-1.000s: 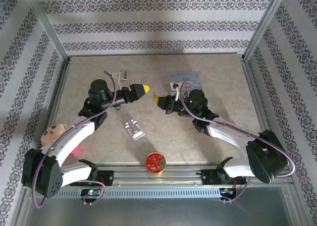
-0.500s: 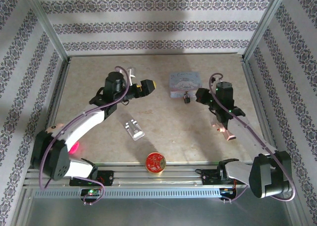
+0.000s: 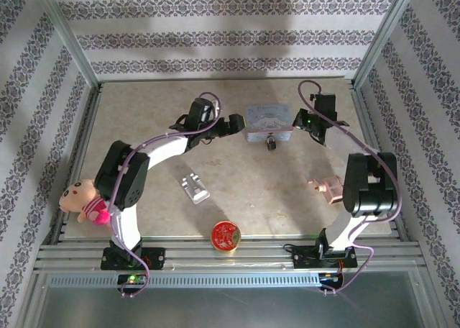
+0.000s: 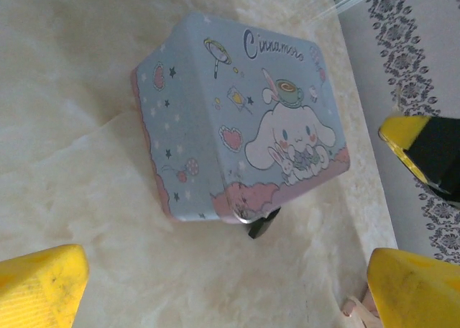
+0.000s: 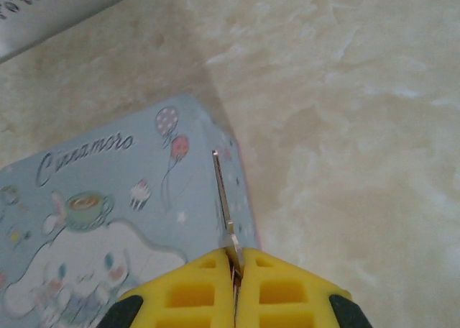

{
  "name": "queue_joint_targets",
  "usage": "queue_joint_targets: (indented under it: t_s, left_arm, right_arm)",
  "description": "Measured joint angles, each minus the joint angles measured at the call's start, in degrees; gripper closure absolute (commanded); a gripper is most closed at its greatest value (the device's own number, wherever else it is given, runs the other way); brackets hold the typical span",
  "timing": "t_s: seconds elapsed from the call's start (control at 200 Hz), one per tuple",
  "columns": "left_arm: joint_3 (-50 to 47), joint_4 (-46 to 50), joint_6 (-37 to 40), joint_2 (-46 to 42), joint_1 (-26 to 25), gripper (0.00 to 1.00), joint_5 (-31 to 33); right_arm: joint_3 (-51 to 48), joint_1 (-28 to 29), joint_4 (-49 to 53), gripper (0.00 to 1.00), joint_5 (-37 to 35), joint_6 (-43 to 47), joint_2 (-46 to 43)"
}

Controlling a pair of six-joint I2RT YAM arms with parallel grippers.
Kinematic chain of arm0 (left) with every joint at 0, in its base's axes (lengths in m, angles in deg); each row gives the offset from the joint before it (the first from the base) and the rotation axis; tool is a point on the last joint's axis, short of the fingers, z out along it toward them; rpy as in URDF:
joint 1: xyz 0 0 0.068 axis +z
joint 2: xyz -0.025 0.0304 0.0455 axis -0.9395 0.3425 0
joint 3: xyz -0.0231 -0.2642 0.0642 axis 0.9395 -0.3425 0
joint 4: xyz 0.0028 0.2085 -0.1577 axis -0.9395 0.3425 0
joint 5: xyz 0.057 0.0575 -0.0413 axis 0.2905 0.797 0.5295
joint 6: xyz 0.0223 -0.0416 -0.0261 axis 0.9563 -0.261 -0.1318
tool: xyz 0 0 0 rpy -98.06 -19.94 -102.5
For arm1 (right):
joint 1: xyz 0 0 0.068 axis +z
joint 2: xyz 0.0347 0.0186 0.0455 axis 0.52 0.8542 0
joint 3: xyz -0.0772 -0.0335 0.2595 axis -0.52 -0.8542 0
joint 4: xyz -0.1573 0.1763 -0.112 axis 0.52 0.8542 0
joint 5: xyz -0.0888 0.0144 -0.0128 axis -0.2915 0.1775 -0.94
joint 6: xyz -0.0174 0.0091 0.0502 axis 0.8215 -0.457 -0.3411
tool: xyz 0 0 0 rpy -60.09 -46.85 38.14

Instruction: Unlock the padlock with the key

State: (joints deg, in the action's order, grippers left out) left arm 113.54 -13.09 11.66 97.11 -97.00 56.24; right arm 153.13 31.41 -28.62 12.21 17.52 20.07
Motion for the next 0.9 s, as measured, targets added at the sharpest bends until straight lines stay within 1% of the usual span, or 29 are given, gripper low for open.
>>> queue_joint_targets:
  t_s: [0.09, 0.22, 0.36, 0.57, 0.765, 0.9]
  left_arm:
    - [3.17, -0.20, -0.22, 4.09, -0.02, 0.00, -0.87]
    - [6.34, -0.22, -0.57, 7.56, -0.04, 0.10, -1.73]
    - [10.01, -0.22, -0.59, 10.01, -0.04, 0.16, -2.14]
    - [13.66, -0.17, -0.61, 13.40, -0.42, 0.18, -2.16]
    - [15.13, 0.35, -0.37, 15.02, -0.68, 0.29, -2.40]
    - [14.69, 0.46, -0.33, 14.91, -0.70, 0.34, -2.43]
  right_arm:
    - [3.50, -0.63, 0.17, 1.00, 0.96, 0.57, 4.52]
    - [8.04, -1.01, 0.42, 1.00, 2.60, 1.40, 9.66]
    - [11.45, -1.09, 1.25, 1.00, 4.74, 1.68, 13.20]
    - [13.60, -1.14, 2.34, 1.00, 8.90, 1.31, 14.62]
    - [13.57, -1.31, 1.81, 1.00, 12.70, -0.74, 15.30]
    - [12.50, 0.07, 0.31, 1.00, 13.38, -1.95, 15.21]
